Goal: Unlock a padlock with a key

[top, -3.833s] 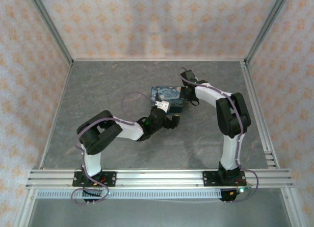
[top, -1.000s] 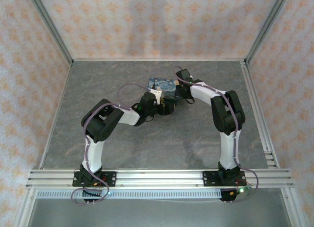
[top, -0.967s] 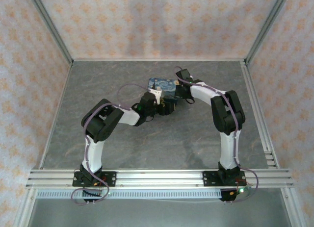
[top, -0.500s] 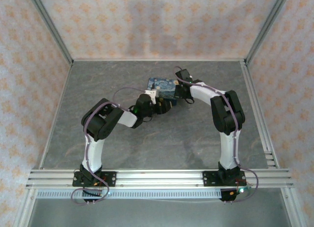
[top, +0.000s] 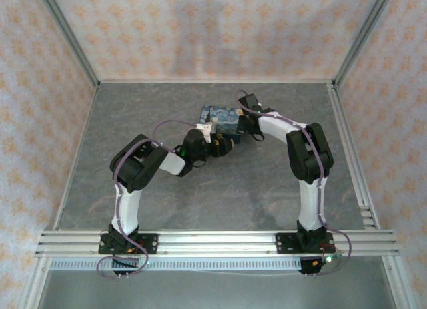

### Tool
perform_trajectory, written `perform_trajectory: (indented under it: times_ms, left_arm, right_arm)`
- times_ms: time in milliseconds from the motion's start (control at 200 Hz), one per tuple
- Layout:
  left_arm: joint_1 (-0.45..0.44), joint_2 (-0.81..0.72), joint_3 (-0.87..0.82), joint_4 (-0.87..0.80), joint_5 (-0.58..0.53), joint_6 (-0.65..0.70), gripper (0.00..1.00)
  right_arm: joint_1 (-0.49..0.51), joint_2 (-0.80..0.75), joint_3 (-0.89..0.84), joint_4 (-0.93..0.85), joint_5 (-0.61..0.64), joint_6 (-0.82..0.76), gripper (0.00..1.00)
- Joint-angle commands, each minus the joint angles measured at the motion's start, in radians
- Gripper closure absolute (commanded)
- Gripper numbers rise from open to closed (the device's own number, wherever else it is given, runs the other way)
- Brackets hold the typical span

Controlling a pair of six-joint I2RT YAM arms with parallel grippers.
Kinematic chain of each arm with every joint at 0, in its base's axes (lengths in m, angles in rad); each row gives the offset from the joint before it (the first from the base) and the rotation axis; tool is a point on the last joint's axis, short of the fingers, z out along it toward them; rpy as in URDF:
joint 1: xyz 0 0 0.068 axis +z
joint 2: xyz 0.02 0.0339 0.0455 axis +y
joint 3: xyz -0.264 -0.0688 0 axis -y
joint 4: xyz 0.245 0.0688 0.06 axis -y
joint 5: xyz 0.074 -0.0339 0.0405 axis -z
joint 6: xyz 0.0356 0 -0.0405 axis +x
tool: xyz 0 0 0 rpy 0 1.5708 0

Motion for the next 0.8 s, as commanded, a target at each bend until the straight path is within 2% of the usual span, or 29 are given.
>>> perform_trajectory:
  times_ms: [0, 180, 345, 470, 671, 716, 796]
  left_arm:
    - [0.005, -0.022, -0.021, 0.068, -0.044, -0.011, 0.32]
    - [0.007, -0.012, -0.021, 0.138, 0.0, -0.039, 0.42]
    - [0.006, -0.001, -0.007, 0.114, 0.019, -0.042, 0.35]
    - [0.006, 0.013, 0.014, 0.051, -0.023, -0.035, 0.32]
    - [0.008, 0.039, 0.014, 0.083, -0.031, -0.069, 0.43]
    - [0.011, 0.041, 0.005, 0.116, -0.023, -0.073, 0.56]
    - [0.015, 0.039, -0.007, 0.123, -0.022, -0.088, 0.57]
  right_arm:
    - [0.02, 0.034, -0.014, -0.029, 0.01, -0.001, 1.0]
    - [0.02, 0.034, -0.017, -0.03, 0.015, -0.004, 1.0]
    - [0.02, 0.03, -0.019, -0.03, 0.017, -0.007, 1.0]
    - [0.021, 0.029, -0.022, -0.031, 0.015, -0.004, 1.0]
    - [0.026, 0.025, -0.023, -0.033, 0.019, -0.001, 1.0]
    - [0.027, 0.023, -0.025, -0.033, 0.022, 0.0, 1.0]
    - [0.026, 0.019, -0.03, -0.032, 0.026, -0.002, 1.0]
